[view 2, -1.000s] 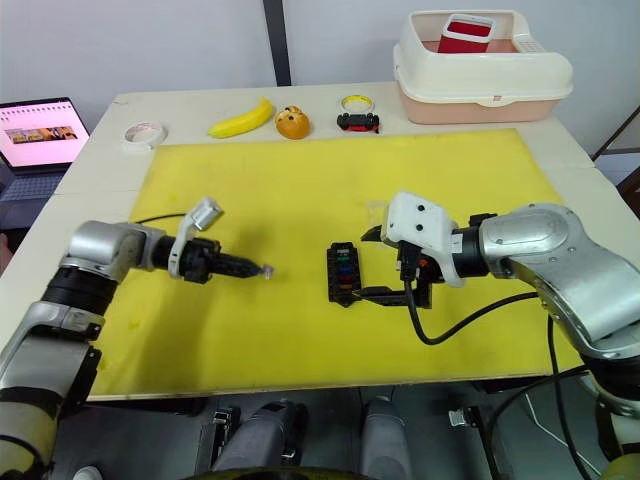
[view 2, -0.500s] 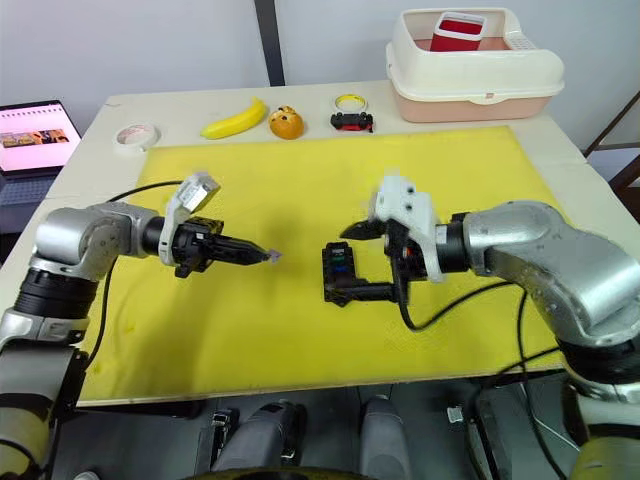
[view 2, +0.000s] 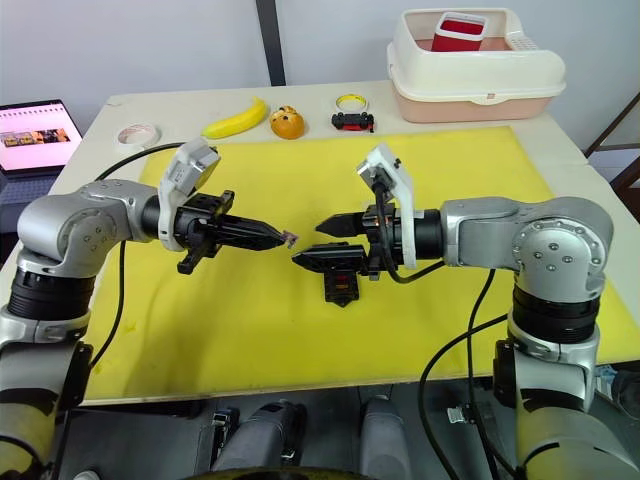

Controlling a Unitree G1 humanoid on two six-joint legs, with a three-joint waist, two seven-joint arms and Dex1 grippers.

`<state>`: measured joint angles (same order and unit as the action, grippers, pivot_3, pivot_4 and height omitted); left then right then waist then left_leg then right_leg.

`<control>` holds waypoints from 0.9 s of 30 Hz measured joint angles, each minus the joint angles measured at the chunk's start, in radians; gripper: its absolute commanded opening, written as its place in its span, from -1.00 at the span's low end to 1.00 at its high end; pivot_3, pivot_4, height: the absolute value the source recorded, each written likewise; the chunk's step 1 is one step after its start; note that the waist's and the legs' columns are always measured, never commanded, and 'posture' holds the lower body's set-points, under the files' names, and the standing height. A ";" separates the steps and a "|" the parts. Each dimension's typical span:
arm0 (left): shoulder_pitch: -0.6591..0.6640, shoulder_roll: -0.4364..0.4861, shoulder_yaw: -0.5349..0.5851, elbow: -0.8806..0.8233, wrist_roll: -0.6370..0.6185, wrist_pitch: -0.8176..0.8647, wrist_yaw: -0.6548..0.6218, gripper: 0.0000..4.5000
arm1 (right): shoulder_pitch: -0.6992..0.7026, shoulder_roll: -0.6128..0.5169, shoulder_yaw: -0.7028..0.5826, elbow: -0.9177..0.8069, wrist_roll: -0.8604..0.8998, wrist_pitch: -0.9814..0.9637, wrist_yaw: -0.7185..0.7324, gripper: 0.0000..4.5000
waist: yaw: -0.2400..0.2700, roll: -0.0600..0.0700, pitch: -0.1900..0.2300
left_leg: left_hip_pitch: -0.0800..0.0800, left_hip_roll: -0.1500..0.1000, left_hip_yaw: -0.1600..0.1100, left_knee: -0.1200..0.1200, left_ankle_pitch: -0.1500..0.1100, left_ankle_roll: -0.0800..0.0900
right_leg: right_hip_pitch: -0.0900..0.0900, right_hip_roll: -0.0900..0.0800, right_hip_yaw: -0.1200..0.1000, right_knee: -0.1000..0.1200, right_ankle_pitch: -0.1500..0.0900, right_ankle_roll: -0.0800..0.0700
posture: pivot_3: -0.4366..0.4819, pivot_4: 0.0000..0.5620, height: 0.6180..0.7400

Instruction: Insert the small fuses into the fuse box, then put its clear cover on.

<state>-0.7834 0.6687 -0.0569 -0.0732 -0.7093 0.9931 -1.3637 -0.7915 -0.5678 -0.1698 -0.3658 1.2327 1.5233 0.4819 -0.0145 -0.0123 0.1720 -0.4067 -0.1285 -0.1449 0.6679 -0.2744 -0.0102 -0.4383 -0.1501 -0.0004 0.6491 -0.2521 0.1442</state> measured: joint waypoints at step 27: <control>0.000 -0.004 -0.008 -0.009 -0.023 -0.026 0.028 -1.00 | -0.016 -0.005 0.045 0.039 0.173 -0.060 -0.161 -0.85 | 0.000 0.000 0.000 | 0.000 0.000 0.000 0.000 0.000 0.000 | 0.000 0.000 0.000 0.000 0.000 0.000 | -0.05 -0.47 1.00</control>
<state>-0.7833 0.6646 -0.0648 -0.0826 -0.7319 0.9673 -1.3355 -0.8077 -0.5731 -0.1246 -0.3269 1.4059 1.4637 0.3206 -0.0148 -0.0123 0.1720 -0.4067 -0.1285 -0.1447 0.6679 -0.2744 -0.0102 -0.4382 -0.1499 -0.0004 0.6491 -0.2521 0.1442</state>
